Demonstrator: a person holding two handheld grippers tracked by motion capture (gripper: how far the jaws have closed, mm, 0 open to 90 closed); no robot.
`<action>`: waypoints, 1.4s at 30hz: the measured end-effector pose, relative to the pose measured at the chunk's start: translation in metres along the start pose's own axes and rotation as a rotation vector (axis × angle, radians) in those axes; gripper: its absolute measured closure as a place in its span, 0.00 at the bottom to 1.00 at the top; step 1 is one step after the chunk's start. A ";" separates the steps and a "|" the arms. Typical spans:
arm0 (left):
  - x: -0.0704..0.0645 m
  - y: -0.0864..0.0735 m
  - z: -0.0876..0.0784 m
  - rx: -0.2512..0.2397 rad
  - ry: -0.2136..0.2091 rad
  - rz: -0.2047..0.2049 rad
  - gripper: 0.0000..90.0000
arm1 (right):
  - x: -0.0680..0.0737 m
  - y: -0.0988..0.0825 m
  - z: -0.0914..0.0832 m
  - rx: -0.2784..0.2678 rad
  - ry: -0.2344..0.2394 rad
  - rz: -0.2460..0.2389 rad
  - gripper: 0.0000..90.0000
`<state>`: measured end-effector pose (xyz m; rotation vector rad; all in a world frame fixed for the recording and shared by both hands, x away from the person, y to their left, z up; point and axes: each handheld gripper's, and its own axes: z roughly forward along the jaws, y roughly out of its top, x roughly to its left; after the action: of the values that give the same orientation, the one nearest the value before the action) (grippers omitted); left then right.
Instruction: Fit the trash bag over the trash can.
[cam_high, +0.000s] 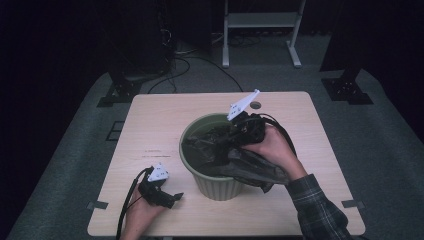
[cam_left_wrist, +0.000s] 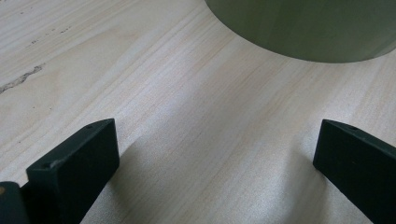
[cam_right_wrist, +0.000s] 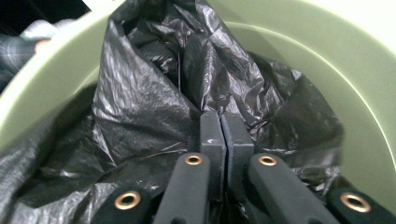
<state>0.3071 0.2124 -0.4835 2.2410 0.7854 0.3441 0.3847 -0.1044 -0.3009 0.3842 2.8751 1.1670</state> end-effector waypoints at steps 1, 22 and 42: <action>0.000 0.000 0.000 0.000 -0.001 0.000 0.00 | 0.000 0.000 0.000 -0.007 0.005 0.002 0.91; 0.000 0.000 0.000 0.000 -0.001 0.001 0.00 | -0.003 -0.060 -0.105 -0.330 -0.126 0.104 0.54; 0.000 0.000 0.000 0.003 0.004 -0.004 0.00 | -0.014 -0.142 -0.139 -0.398 -0.223 0.246 0.51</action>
<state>0.3071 0.2125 -0.4833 2.2416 0.7928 0.3456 0.3524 -0.3006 -0.2991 0.8054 2.3808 1.5763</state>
